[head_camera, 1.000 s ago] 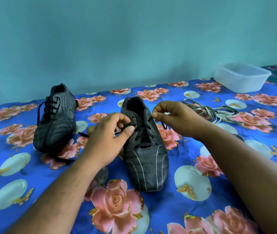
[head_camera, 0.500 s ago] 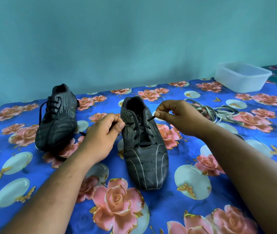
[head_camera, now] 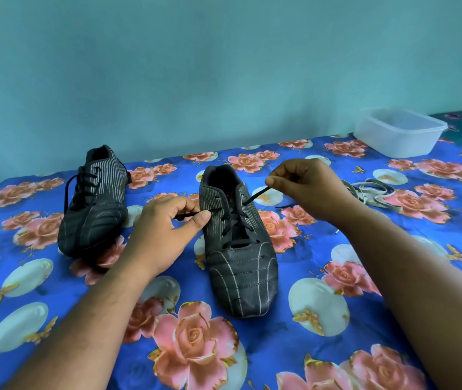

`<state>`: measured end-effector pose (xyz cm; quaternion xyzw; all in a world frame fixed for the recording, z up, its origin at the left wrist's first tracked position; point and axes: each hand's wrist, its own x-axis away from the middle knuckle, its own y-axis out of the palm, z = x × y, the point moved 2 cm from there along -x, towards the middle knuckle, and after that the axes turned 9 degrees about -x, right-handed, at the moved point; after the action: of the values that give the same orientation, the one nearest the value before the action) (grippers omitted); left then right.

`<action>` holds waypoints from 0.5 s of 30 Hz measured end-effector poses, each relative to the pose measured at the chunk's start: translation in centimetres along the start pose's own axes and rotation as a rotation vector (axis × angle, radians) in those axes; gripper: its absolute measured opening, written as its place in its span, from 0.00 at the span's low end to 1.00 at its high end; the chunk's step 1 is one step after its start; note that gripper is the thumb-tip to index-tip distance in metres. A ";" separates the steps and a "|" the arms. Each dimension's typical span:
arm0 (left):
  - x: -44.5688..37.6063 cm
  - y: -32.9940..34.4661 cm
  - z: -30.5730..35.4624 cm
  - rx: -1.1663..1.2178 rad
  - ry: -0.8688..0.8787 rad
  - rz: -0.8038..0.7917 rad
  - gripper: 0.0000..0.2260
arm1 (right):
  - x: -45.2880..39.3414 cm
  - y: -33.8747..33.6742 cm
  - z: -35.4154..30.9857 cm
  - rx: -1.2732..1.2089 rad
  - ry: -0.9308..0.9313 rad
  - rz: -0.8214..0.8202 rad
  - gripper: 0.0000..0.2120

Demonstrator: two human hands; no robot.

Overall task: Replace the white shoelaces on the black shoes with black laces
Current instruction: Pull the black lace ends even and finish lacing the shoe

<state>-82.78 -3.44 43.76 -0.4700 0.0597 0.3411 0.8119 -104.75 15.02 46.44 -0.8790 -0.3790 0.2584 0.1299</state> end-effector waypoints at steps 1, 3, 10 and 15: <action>0.0 -0.1 0.2 -0.061 0.023 0.035 0.09 | -0.1 -0.2 0.0 -0.006 0.006 0.002 0.07; -0.1 -0.1 0.4 -0.103 0.038 0.086 0.14 | -0.2 -0.7 0.2 0.001 0.011 0.039 0.07; -0.9 2.1 -0.4 -0.048 0.022 0.099 0.24 | -0.9 -1.4 2.7 0.443 0.114 0.077 0.08; -0.5 2.7 1.2 -0.135 0.010 0.009 0.24 | -0.6 0.4 2.6 0.784 0.127 -0.147 0.08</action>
<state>-85.09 -1.86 42.72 -0.5253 0.0428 0.3457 0.7763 -106.36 14.41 44.31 -0.7474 -0.3049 0.3187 0.4968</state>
